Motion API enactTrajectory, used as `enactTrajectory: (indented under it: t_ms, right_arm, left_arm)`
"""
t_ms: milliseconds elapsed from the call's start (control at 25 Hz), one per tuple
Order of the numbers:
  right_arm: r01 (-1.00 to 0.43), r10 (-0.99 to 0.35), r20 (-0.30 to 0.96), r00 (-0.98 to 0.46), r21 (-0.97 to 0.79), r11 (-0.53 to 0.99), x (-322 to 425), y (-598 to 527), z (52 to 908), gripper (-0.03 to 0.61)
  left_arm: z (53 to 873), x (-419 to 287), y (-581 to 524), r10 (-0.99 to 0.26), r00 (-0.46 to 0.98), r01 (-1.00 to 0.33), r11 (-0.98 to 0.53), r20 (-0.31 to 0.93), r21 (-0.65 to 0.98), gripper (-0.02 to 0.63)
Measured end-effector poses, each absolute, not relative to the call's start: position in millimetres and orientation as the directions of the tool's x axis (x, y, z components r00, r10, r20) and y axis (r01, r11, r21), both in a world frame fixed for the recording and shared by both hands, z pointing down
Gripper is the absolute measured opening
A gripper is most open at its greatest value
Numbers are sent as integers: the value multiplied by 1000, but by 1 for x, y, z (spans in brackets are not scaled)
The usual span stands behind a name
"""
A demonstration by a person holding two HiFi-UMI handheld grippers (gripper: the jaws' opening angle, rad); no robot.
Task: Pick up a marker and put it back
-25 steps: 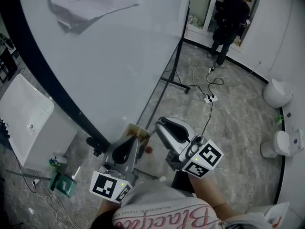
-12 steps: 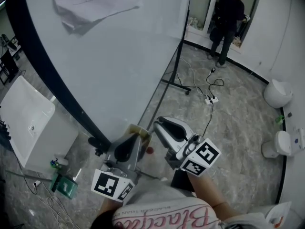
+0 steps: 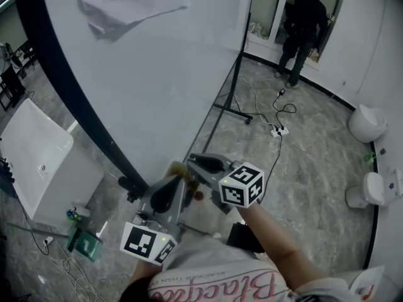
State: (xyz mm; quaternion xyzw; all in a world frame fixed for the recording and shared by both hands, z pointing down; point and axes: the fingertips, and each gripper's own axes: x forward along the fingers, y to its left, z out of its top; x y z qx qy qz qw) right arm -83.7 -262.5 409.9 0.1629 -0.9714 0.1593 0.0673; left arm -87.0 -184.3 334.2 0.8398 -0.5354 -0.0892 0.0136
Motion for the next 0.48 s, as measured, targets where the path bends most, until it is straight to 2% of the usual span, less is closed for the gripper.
enactTrajectory:
  t_ms: [160, 320, 480]
  right_arm:
    - [-328, -246, 290, -925, -280, 902, -96, -264, 429, 63]
    - [-320, -246, 296, -923, -238, 917, -99, -264, 432, 71]
    - [-358, -303, 285, -909, -165, 919, -96, -271, 432, 147]
  left_arm:
    - [335, -87, -185, -902, 411, -897, -426, -135, 118, -2]
    - [336, -87, -185, -901, 411, -896, -427, -134, 119, -2]
    - [336, -87, -186, -901, 413, -895, -429, -132, 124, -2]
